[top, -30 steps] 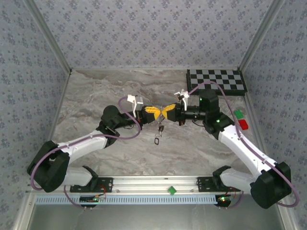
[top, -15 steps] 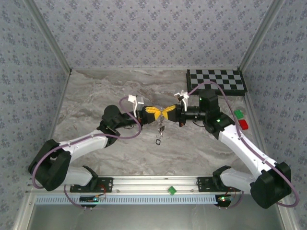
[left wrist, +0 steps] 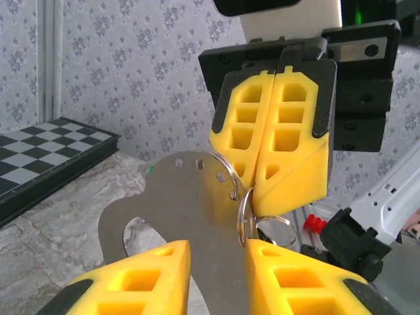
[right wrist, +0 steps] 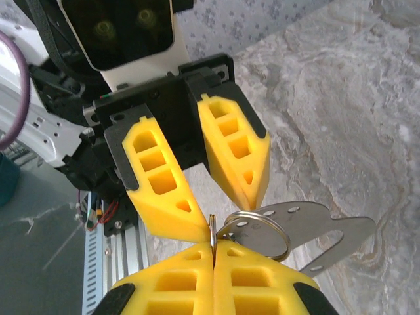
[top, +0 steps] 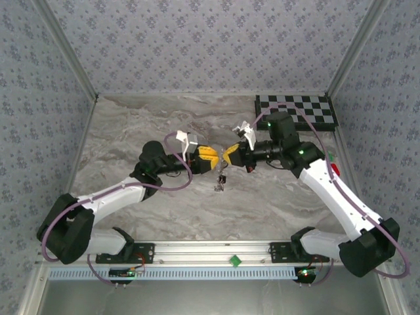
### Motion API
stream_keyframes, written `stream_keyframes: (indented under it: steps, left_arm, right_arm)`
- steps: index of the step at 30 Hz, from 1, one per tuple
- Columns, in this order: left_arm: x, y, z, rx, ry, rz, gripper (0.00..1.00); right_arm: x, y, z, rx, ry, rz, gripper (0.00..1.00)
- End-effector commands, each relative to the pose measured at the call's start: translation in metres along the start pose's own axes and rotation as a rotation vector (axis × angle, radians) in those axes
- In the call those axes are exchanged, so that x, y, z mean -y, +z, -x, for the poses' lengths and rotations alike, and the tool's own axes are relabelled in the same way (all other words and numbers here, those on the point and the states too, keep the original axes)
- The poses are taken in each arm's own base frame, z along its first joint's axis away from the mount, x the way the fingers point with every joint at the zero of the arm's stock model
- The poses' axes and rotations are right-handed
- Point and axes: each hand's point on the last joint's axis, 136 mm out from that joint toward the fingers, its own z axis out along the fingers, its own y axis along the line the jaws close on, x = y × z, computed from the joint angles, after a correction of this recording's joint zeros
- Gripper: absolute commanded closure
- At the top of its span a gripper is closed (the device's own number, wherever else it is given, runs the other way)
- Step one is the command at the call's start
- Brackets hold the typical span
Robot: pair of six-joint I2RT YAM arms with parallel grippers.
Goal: Put the keys on the keyring
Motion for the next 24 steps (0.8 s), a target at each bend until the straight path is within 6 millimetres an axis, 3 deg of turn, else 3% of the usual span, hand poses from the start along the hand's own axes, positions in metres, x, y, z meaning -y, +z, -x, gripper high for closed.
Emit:
stream_keyframes:
  steps: [1, 24]
  left_arm:
    - [0.012, -0.001, 0.02, 0.014, 0.086, -0.042, 0.73]
    - [0.017, -0.003, 0.008, -0.054, 0.099, -0.092, 0.74]
  right_arm:
    - [-0.008, -0.004, 0.003, -0.049, -0.038, 0.001, 1.0]
    - [-0.012, 0.013, -0.005, -0.171, -0.052, 0.038, 1.0]
